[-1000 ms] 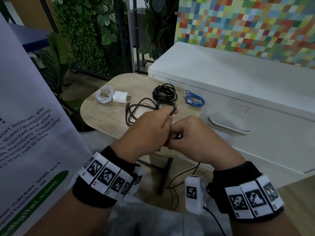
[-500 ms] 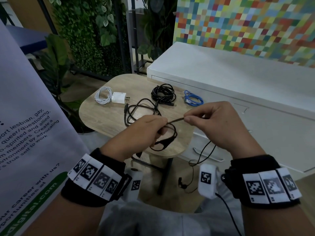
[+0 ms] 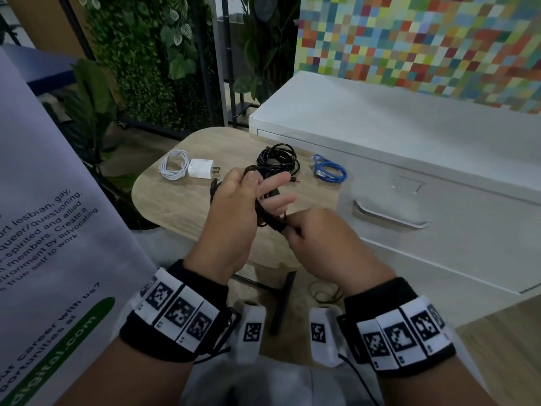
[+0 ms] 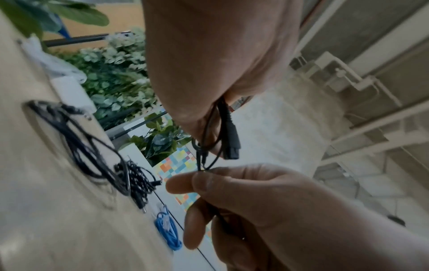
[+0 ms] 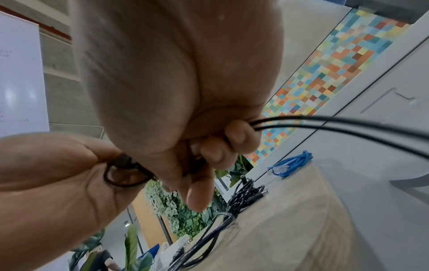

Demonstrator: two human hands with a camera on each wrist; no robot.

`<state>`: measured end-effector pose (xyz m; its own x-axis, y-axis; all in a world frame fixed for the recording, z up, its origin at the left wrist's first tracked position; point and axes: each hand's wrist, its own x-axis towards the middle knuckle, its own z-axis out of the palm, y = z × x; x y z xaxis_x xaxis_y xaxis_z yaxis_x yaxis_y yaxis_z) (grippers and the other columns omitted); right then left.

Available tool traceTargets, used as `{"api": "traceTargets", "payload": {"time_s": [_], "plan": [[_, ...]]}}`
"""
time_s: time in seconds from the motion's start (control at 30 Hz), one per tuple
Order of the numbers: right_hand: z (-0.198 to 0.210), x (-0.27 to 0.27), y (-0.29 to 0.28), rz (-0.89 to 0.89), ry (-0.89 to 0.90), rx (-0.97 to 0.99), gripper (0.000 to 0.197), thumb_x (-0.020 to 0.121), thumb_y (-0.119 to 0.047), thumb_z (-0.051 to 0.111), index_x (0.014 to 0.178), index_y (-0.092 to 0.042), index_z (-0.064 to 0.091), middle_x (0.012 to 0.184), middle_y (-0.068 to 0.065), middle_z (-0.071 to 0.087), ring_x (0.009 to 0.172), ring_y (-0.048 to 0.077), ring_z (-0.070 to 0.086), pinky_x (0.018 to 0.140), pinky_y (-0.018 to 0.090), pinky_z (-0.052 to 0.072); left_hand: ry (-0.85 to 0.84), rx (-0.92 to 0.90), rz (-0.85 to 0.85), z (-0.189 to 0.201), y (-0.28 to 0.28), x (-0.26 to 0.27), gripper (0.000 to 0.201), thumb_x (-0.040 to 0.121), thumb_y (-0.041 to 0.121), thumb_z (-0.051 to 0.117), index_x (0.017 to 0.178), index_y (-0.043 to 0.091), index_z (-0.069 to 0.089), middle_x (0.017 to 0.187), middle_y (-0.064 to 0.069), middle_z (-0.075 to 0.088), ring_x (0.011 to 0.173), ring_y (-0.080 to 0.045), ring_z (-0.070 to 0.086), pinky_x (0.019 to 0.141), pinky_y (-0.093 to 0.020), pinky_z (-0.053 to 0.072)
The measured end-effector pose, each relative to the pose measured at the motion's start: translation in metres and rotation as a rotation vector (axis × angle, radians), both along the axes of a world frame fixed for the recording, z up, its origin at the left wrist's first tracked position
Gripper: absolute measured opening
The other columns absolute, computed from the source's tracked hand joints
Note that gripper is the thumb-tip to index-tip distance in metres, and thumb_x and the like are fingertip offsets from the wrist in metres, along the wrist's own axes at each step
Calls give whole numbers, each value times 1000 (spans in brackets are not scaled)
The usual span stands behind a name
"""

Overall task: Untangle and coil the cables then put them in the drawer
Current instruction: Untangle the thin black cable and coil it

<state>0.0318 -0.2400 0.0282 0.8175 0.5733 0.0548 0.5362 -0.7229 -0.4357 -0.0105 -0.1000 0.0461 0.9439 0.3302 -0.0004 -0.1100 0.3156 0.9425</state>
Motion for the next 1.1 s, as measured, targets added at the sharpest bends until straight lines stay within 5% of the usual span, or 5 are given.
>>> {"api": "traceTargets", "payload": {"time_s": [0.37,0.47,0.6,0.93,1.1], "plan": [[5,-4,-3,112,8,-44,22,99,-32,59,111,-31,77,94,-3,76,85,18,65,72,34,51,16,1067,-104,-18,8,-7,16,107,46,34,96,36,39,117,12,75,107,-14,71,90,-45,56],[5,-1,-6,100,-11,-62,20,98,-32,60,108,-33,78,80,-9,66,77,13,55,66,31,41,27,960,-107,-13,7,-7,19,110,35,36,92,35,42,106,16,76,106,-6,72,94,-43,56],[6,1,-13,106,40,-28,20,99,-31,62,106,-36,80,81,-15,69,78,9,60,66,29,42,119,578,-122,-4,20,-5,21,112,25,38,97,25,53,95,0,81,83,-28,78,89,-56,58],[15,-7,-7,201,77,91,17,97,-31,67,105,-39,80,92,-12,77,81,8,65,73,33,51,125,779,-120,-2,26,-4,21,111,26,38,93,21,47,90,8,80,60,-25,71,61,-40,54],[13,-7,-4,218,37,23,17,98,-34,64,103,-37,80,90,-8,77,78,12,64,73,36,53,97,816,-113,-14,25,0,20,109,26,40,94,23,52,86,18,77,63,-10,67,70,-42,58]]}}
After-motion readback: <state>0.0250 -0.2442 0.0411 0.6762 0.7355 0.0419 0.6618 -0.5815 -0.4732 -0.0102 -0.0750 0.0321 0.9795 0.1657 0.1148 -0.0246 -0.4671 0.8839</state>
